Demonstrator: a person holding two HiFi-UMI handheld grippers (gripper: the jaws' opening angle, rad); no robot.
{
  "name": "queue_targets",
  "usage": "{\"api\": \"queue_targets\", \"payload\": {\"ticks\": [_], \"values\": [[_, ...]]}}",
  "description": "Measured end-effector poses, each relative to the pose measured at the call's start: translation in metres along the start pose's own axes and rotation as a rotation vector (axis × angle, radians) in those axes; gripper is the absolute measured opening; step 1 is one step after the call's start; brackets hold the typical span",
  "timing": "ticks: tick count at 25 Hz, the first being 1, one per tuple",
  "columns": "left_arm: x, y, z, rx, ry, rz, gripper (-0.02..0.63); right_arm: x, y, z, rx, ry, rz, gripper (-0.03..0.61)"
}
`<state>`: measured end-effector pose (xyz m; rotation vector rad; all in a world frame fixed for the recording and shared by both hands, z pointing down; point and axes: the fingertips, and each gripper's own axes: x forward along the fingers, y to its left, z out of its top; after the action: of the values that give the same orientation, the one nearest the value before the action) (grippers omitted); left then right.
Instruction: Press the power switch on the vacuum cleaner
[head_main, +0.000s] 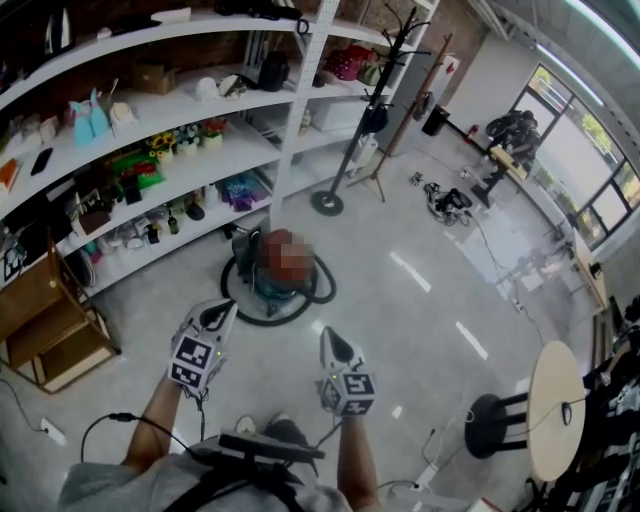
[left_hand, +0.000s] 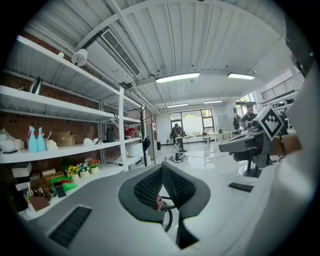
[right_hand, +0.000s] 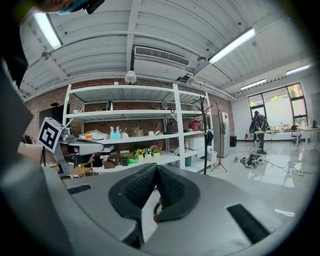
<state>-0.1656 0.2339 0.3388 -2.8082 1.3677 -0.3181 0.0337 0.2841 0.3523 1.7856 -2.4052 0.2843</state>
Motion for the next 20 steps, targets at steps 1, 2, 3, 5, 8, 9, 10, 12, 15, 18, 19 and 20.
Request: {"api": "queue_targets", "payload": {"ticks": [1, 2, 3, 5, 8, 9, 10, 12, 15, 18, 19, 20], "values": [[0.002, 0.002, 0.0, -0.001, 0.001, 0.0, 0.006, 0.003, 0.0, 0.002, 0.006, -0.003, 0.001, 0.012], [0.004, 0.004, -0.001, -0.001, 0.003, -0.001, 0.006, 0.006, 0.0, 0.004, 0.009, -0.007, 0.003, 0.012], [0.007, 0.006, 0.0, 0.0, 0.004, -0.002, 0.006, 0.009, 0.0, 0.006, 0.006, -0.009, 0.004, 0.012], [0.014, 0.01, 0.001, 0.0, 0.005, -0.002, 0.006, 0.017, -0.005, 0.008, -0.003, -0.006, 0.005, 0.012], [0.028, 0.015, 0.004, 0.008, 0.008, -0.002, 0.006, 0.031, -0.012, 0.012, 0.005, -0.01, 0.015, 0.012], [0.033, 0.016, 0.006, 0.012, 0.008, -0.001, 0.006, 0.037, -0.016, 0.014, 0.003, -0.013, 0.018, 0.012], [0.039, 0.019, 0.007, 0.015, 0.008, 0.0, 0.006, 0.043, -0.021, 0.017, -0.002, -0.017, 0.02, 0.012], [0.053, 0.025, 0.01, 0.018, 0.009, 0.01, 0.006, 0.058, -0.03, 0.024, -0.006, -0.027, 0.026, 0.012], [0.077, 0.039, 0.014, 0.013, 0.012, 0.031, 0.006, 0.085, -0.045, 0.032, 0.003, -0.034, 0.042, 0.012], [0.102, 0.051, 0.02, 0.012, 0.014, 0.039, 0.006, 0.112, -0.057, 0.045, -0.001, -0.037, 0.057, 0.012], [0.11, 0.055, 0.022, 0.012, 0.015, 0.04, 0.006, 0.121, -0.062, 0.048, -0.001, -0.037, 0.06, 0.011], [0.119, 0.059, 0.023, 0.011, 0.015, 0.041, 0.006, 0.13, -0.067, 0.05, 0.0, -0.035, 0.062, 0.012]]}}
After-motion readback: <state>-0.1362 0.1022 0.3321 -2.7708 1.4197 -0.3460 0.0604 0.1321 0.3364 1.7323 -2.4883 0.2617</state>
